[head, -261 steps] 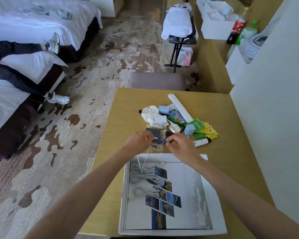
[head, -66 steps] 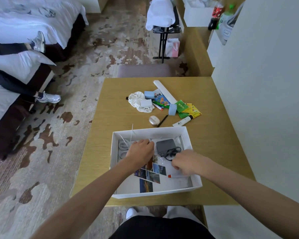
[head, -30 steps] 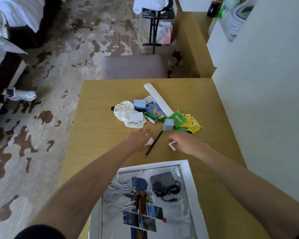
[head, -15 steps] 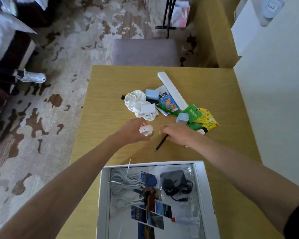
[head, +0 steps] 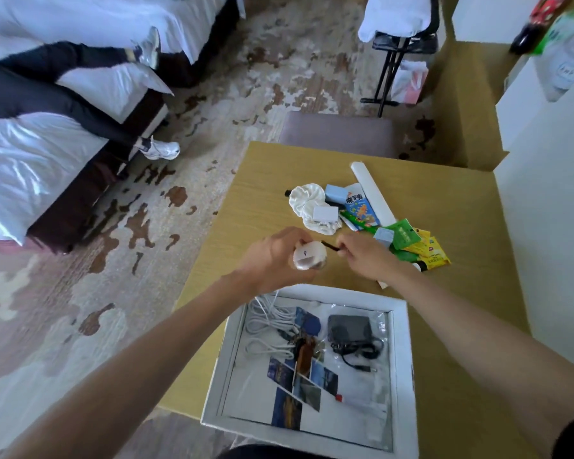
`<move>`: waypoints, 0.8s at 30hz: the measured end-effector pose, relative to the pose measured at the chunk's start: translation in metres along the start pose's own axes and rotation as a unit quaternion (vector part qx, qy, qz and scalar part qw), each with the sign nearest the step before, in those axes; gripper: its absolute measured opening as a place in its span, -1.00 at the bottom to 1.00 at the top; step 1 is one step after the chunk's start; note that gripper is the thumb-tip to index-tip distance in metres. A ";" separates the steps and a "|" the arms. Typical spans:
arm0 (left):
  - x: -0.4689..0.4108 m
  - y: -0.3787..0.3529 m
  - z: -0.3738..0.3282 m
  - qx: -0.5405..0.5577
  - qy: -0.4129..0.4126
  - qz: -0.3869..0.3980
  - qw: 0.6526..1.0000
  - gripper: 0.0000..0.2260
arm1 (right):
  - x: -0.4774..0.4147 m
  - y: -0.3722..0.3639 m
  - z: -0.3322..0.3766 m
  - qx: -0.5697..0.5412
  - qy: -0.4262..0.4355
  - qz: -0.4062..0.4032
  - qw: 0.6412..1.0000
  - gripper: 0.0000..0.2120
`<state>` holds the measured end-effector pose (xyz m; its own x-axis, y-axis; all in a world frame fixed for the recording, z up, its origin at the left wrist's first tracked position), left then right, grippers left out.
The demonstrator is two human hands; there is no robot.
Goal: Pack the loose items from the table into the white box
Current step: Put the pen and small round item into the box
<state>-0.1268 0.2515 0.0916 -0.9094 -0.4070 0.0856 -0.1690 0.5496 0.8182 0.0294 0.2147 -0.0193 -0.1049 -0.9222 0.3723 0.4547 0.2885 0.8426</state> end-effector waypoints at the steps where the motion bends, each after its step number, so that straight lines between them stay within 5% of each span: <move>1: 0.011 0.003 -0.009 -0.018 -0.010 -0.016 1.000 -0.52 | 0.011 0.017 0.005 -0.048 0.006 -0.048 0.998 -0.97; 4: 0.040 -0.002 -0.031 -0.033 -0.031 -0.028 0.999 -0.51 | 0.056 0.067 0.018 -0.210 0.026 -0.192 0.958 -0.90; 7: 0.062 -0.027 -0.041 -0.047 -0.032 0.014 0.998 -0.52 | 0.095 0.088 0.033 -0.325 0.038 -0.229 0.917 -0.91; 13: 0.095 -0.091 -0.038 -0.074 -0.027 0.160 0.984 -0.51 | 0.140 0.057 0.063 -0.383 0.023 -0.118 0.916 -0.96; 24: 0.116 -0.141 -0.021 -0.196 -0.056 0.262 0.943 -0.50 | 0.170 -0.052 0.070 -0.190 -0.090 0.047 0.977 -0.96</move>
<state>-0.2008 0.1115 -0.0015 -0.8665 -0.0633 0.4951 0.4494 0.3325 0.8291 -0.0740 0.0609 0.0268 -0.1849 -0.8265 0.5317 0.7610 0.2219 0.6096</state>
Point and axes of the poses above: each hand's wrist, its own x-axis away from the middle knuckle, its own y-axis out of the back of the hand, z = x × y, the point moved 10 cm from there along -x, towards the middle knuckle, and after that the axes turned 10 degrees about z, right-handed, at the moved point
